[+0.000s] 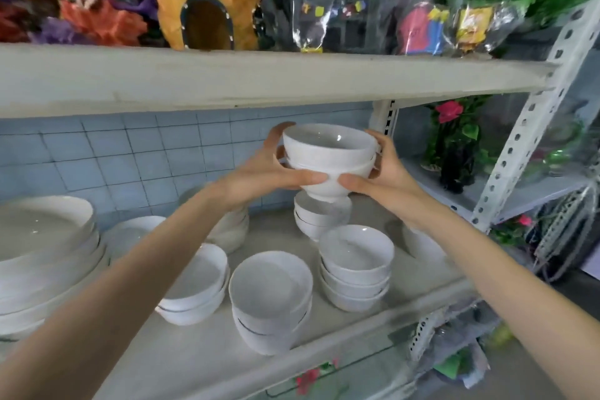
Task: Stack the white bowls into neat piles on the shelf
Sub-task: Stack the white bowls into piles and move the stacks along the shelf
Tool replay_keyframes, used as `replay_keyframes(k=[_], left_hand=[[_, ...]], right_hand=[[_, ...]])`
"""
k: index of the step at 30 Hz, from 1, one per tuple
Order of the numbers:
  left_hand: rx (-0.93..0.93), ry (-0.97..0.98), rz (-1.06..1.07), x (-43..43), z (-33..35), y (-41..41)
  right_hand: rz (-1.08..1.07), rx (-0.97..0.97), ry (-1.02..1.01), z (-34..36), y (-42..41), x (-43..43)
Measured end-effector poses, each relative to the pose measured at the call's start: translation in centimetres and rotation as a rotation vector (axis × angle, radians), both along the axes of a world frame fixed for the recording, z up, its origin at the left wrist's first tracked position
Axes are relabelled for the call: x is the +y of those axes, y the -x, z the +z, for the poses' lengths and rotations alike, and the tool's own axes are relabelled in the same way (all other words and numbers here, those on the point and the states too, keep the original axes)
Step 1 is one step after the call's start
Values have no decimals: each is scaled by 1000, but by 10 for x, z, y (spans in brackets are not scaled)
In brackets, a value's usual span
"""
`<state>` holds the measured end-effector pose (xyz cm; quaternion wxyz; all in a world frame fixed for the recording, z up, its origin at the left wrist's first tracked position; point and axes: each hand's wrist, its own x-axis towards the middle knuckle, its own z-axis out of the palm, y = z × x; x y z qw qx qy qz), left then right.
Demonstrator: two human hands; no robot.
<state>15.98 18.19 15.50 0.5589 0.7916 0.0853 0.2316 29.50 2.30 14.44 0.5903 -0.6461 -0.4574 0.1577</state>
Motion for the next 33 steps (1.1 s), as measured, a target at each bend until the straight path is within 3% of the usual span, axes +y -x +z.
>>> replay_keyframes(k=[12, 25, 33], left_hand=[[321, -117, -67, 67, -55, -89], [401, -107, 27, 71, -101, -107], [377, -35, -5, 67, -105, -99]], right_hand=[[-33, 61, 184, -60, -82, 52], [33, -25, 308, -97, -106, 67], [108, 84, 274, -104, -116, 70]])
